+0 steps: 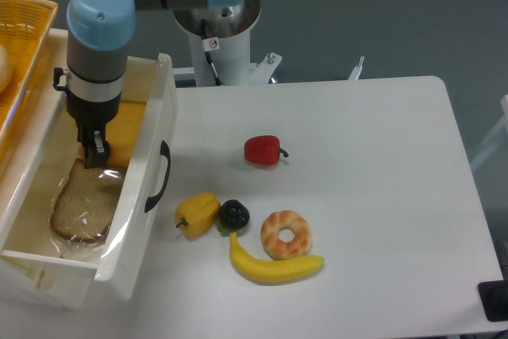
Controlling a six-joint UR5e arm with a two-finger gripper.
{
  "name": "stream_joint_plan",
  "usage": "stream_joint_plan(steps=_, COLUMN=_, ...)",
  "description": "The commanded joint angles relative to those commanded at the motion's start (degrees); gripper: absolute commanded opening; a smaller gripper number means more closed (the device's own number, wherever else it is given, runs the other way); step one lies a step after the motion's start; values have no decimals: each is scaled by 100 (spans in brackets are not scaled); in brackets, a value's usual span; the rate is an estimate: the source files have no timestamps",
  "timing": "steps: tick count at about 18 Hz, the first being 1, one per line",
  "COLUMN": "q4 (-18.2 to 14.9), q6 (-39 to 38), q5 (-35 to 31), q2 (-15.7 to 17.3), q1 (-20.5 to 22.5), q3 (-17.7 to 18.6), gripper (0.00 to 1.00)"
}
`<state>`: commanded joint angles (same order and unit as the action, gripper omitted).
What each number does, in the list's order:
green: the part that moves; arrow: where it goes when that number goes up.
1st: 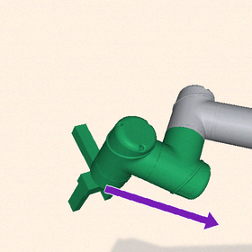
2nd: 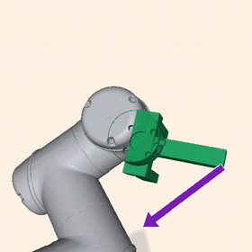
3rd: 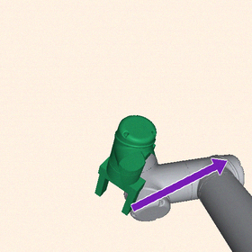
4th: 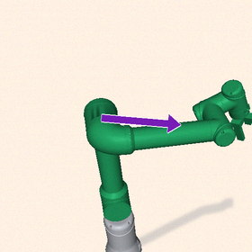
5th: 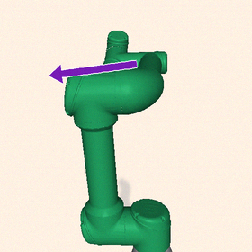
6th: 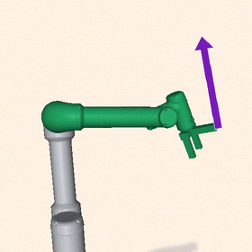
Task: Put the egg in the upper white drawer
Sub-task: 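Lower the egg into the drawer beside the cheese block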
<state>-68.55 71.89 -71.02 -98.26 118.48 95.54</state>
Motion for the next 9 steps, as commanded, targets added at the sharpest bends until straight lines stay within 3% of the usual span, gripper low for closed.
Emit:
stream_joint_plan(steps=3, q4=26, q6=71, q5=9, q2=26, q1=44, q3=-35, gripper=82)
stream_joint_plan(steps=9, q4=44, q6=71, q5=35, q2=342, q1=254, q3=-176, gripper=88)
